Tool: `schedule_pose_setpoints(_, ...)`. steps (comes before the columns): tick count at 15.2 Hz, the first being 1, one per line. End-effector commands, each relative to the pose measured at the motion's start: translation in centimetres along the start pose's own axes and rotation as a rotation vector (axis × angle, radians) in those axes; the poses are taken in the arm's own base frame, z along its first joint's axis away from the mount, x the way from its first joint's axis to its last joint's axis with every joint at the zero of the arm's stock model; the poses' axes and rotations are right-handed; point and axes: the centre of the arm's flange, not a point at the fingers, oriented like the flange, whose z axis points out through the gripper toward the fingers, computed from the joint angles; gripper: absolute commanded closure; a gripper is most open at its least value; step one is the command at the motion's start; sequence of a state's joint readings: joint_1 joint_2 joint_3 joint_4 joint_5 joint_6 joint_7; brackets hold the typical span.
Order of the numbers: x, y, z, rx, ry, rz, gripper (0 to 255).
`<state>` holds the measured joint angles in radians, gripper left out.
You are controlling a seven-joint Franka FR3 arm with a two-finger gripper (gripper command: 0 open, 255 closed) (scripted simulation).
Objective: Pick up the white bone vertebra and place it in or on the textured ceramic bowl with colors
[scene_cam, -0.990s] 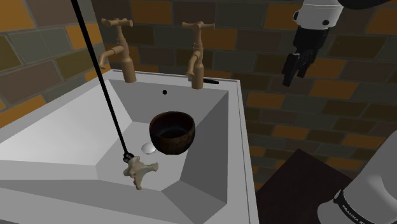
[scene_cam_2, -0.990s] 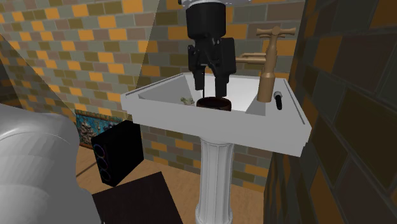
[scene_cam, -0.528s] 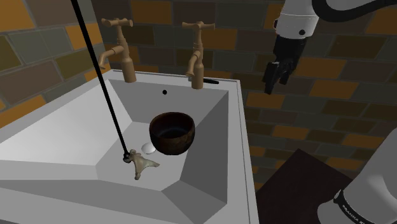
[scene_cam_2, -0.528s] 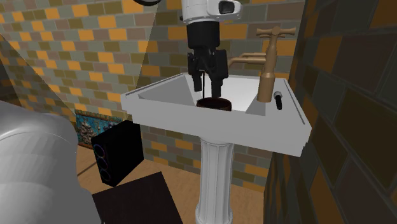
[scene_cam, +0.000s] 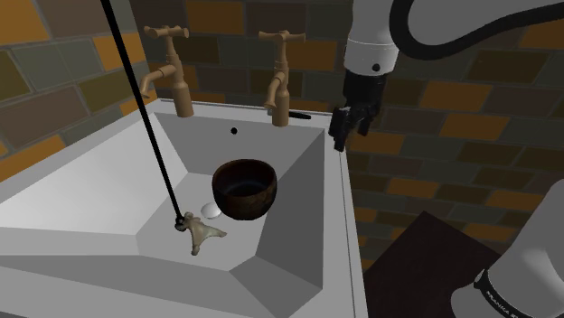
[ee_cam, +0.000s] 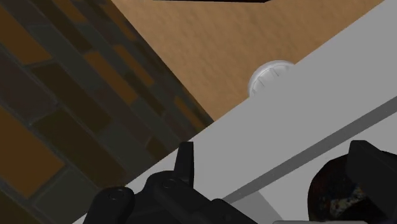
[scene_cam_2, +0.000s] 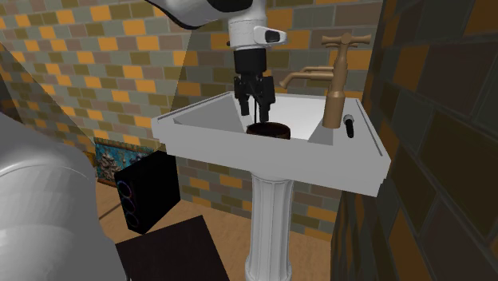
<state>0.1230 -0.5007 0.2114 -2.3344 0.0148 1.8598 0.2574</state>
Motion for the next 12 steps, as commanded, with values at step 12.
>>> schedule_pose_setpoints(12,5.3,-15.5,4.4,0.017,0.017,-0.070,0)
